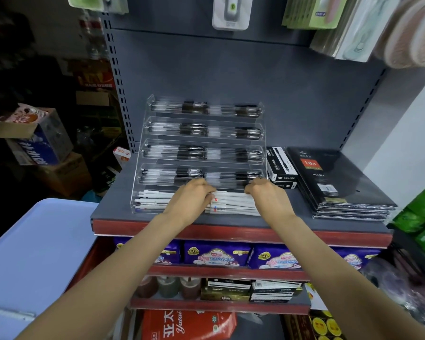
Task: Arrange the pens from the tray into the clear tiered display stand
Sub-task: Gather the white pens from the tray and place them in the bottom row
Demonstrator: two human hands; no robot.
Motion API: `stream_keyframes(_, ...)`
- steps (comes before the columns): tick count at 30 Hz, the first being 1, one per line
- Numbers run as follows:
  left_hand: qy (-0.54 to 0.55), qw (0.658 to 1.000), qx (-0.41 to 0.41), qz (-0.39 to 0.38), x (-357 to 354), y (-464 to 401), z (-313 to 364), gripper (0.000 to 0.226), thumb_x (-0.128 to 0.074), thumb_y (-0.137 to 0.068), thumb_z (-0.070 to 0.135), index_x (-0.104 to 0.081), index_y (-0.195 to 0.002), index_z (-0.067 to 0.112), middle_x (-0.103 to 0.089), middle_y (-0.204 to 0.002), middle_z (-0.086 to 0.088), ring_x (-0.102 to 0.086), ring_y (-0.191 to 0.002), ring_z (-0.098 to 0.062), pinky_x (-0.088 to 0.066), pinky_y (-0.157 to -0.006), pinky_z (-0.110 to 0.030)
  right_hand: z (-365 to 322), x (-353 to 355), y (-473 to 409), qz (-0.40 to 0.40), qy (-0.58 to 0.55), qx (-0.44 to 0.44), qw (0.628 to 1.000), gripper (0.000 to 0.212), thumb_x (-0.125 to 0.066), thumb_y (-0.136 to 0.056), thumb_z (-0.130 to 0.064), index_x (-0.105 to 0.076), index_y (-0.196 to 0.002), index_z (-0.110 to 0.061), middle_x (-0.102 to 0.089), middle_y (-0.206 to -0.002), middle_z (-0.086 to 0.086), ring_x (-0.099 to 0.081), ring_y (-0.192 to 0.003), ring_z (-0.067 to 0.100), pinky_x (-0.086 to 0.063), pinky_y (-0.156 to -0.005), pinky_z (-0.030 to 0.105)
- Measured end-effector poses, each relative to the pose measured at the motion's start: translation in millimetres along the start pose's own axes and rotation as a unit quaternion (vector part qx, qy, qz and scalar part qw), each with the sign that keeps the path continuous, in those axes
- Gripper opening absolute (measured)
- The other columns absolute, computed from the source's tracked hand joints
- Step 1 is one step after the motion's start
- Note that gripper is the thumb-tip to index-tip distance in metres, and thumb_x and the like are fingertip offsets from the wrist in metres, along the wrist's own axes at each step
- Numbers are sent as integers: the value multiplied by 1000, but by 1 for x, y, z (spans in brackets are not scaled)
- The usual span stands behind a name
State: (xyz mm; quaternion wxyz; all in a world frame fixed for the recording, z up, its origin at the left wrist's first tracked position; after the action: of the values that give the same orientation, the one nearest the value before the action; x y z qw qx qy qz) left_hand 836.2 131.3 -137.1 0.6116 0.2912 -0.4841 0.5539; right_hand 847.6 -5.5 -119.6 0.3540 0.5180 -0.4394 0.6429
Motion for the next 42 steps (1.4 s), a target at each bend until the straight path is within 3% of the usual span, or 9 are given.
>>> stream_keyframes(8,-14,1000,13,7,7,0,-1,30,-47,-97,26,-59,-121,13,-57,-117,-3,-55,-110,-21,-44,-95,-35,5,-14,-7,25,-69,-11,997,31,-53,-81,12,-65,-99,-11,-59,-99,6,-57,-93,27,-47,-61,34)
stream_keyframes(15,68,997,44,13,6,-3,-5,22,-58,-92,24,-65,-107,10,-60,-104,-6,-58,-97,-23,-48,-86,-35,5,-17,-9,21,-48,-20,998,28,-53,-77,14,-63,-92,-7,-55,-102,8,-55,-96,26,-37,-58,29)
stream_keyframes(24,128,989,75,-3,-2,-7,-12,25,-64,-88,21,-66,-110,9,-65,-107,-8,-58,-101,-21,-48,-92,-32,8,-17,-7,25,-46,-24,998,26,-56,-81,11,-65,-95,-10,-57,-100,5,-57,-97,24,-43,-58,29)
stream_keyframes(29,156,982,103,-10,-3,-11,-16,26,-70,-83,15,-67,-107,7,-67,-106,-8,-57,-95,-17,-42,-82,-21,6,-16,-7,18,-38,-25,999,33,-52,-78,15,-63,-98,-9,-56,-100,6,-56,-94,25,-36,-58,29)
stream_keyframes(34,162,981,107,-1,-2,-11,-16,26,-71,-82,15,-67,-107,8,-68,-107,-8,-59,-98,-18,-42,-83,-20,4,-13,-6,15,-29,-17,999,37,-52,-72,20,-61,-95,-8,-55,-100,7,-56,-95,27,-36,-59,29)
stream_keyframes(42,164,980,107,31,0,-7,-18,26,-65,-87,16,-66,-112,7,-67,-111,-8,-60,-102,-19,-40,-85,-17,6,-17,-8,28,-19,-14,999,25,-57,-78,12,-63,-91,-9,-55,-97,4,-58,-91,24,-37,-56,27)
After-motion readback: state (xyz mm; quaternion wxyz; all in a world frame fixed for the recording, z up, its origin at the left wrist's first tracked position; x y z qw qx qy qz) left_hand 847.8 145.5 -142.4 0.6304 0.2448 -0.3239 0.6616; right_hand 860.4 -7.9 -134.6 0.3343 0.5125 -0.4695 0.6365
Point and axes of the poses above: each hand's wrist, its own y-axis away from the middle knuckle, its own x-axis out of the back of the hand, z = x × y, the point moved 10 cm from there along -y, towards the middle knuckle
